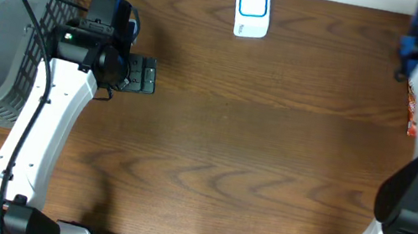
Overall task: Scan the item barcode
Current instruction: 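Carry the wipes pack to the far right beside the other items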
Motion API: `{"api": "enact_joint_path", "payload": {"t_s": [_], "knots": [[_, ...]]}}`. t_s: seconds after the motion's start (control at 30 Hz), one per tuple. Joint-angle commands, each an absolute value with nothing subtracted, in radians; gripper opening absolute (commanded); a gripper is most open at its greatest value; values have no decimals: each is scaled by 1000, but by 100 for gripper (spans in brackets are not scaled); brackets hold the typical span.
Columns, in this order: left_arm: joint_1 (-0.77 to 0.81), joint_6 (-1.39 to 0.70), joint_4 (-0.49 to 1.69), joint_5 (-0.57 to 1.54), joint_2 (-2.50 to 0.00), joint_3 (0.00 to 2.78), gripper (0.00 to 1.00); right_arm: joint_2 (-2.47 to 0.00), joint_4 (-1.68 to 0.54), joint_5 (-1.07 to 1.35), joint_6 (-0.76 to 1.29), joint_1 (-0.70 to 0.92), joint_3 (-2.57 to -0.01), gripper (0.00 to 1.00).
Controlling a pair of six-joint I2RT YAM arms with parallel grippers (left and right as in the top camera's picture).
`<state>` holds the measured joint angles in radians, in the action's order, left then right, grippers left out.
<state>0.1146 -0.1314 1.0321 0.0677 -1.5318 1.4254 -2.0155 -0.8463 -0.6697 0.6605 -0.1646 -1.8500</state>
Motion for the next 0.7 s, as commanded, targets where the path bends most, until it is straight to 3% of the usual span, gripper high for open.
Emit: {"api": "enact_joint_path", "payload": {"t_s": [0.0, 0.4, 0.67], "knots": [[113, -139, 1035, 51, -1536, 1422, 98, -2016, -895, -682, 815, -248, -1850, 2], [113, -139, 1036, 51, -1536, 1422, 98, -2050, -909, -566, 815, -450, -1733, 1], [113, -139, 1035, 51, -1536, 1422, 98, -2056, -800, -565, 815, -535, -1551, 1]]}}
